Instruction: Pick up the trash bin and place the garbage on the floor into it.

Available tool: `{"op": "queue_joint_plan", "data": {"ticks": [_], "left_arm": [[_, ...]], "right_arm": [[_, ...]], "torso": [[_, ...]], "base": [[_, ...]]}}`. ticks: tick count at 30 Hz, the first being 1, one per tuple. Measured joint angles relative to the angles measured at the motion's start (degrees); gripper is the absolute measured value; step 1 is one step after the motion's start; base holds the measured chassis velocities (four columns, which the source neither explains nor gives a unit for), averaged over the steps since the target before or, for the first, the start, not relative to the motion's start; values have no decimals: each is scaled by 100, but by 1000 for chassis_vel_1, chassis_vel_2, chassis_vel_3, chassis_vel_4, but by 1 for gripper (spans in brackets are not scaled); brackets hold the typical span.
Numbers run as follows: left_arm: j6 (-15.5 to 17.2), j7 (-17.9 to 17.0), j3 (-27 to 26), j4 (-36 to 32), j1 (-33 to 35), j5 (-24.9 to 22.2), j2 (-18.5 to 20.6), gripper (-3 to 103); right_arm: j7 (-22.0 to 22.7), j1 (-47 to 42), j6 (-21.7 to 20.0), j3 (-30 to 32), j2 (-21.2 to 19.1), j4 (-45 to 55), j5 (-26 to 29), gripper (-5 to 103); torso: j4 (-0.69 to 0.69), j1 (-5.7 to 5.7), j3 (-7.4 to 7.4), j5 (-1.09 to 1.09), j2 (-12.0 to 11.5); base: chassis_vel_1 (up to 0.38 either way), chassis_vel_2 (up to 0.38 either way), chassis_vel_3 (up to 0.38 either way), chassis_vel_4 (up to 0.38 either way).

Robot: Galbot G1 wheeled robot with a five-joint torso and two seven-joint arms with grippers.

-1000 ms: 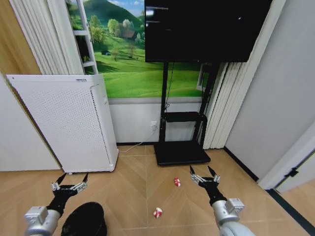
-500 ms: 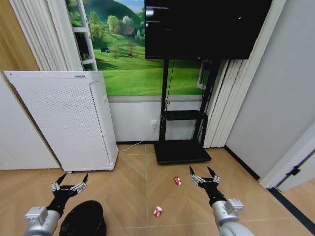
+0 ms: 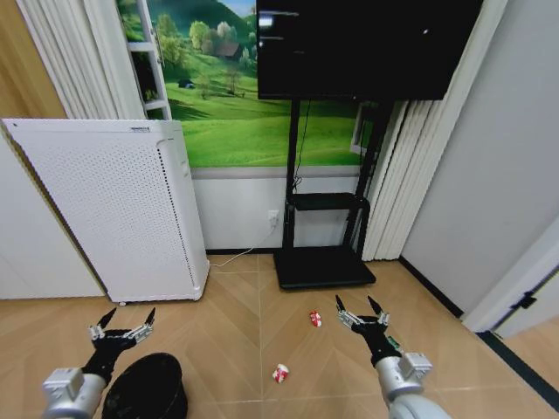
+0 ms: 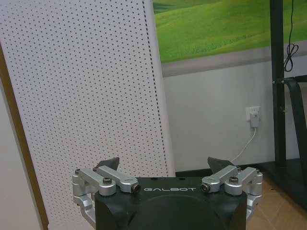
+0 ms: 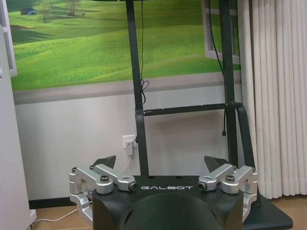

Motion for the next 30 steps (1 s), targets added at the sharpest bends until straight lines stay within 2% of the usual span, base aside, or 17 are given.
{"op": "queue_joint_plan", "data": {"ticks": [6,12,13,30], "left_arm": [[-2,1,-42,15,-8,-4,15,100],[-34,9,-53,58,-2,2,0,100],[-40,9,-52,72,1,8,-5,100],[-79,9,-95,97,33,16,-29,100]], "right_arm": [[0,-1,-1,-2,8,-7,-1,100],[0,-2,-1,6,19,-16,-5,100],[1,-5,-1,20,4,-16,-3,100],[3,-7,-1,13,22,-21,-11,100]], "torso": [[0,-32,-86,-1,-119],[0,-85,-236,0,-321],[0,-102,-298,0,-400],[0,-178,-592,0,-771]], "base": [[0,0,0,0],[0,0,0,0],[0,0,0,0],[0,0,0,0]]}}
